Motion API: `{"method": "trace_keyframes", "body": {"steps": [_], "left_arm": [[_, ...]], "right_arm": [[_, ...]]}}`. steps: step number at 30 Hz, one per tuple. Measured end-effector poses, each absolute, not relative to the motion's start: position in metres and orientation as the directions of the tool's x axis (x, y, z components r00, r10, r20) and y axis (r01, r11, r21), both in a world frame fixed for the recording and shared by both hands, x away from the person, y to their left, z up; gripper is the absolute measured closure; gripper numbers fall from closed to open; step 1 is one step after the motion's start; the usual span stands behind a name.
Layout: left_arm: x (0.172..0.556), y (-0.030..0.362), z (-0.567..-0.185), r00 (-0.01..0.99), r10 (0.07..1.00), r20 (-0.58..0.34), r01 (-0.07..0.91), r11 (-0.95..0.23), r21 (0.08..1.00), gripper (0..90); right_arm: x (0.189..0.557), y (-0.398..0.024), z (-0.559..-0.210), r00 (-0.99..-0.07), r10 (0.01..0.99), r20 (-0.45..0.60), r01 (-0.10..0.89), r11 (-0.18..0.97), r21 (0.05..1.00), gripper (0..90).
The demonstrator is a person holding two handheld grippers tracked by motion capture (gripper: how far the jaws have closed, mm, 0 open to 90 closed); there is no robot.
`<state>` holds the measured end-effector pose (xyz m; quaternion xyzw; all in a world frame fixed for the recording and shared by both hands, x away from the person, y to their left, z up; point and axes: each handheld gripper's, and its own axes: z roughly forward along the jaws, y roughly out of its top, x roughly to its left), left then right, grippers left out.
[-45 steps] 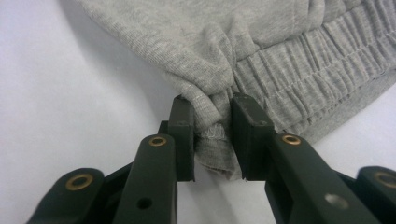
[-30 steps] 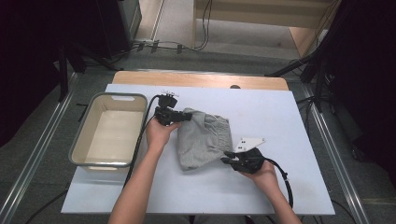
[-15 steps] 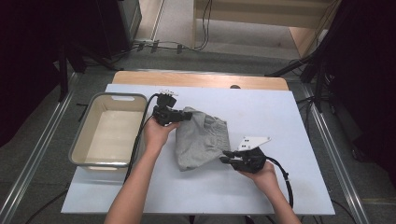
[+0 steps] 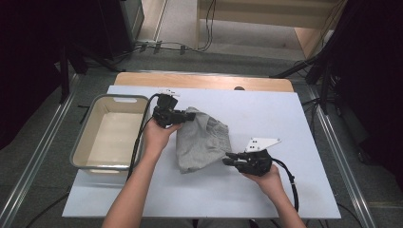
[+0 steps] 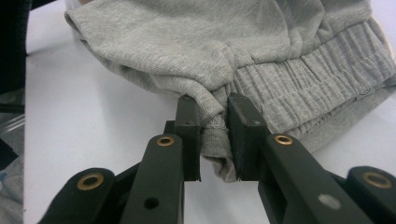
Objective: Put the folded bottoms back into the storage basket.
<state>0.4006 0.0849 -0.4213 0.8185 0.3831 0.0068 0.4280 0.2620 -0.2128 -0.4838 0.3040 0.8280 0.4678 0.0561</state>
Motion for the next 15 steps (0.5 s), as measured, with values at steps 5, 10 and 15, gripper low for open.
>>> {"method": "trace_keyframes", "body": {"steps": [5,10,15], "left_arm": [[0.398,0.086,-0.417,0.714,0.629,-0.307,0.611,-0.345,0.712,73.9],[0.395,0.088,-0.411,0.723,0.621,-0.303,0.599,-0.346,0.722,73.9],[0.392,0.087,-0.405,0.738,0.61,-0.29,0.581,-0.354,0.733,73.9]], "right_arm": [[0.261,-0.213,-0.481,-0.814,0.549,0.19,0.441,0.372,0.817,73.4],[0.259,-0.215,-0.476,-0.815,0.54,0.207,0.437,0.34,0.833,73.4],[0.257,-0.216,-0.472,-0.82,0.534,0.208,0.425,0.324,0.845,73.5]]}}
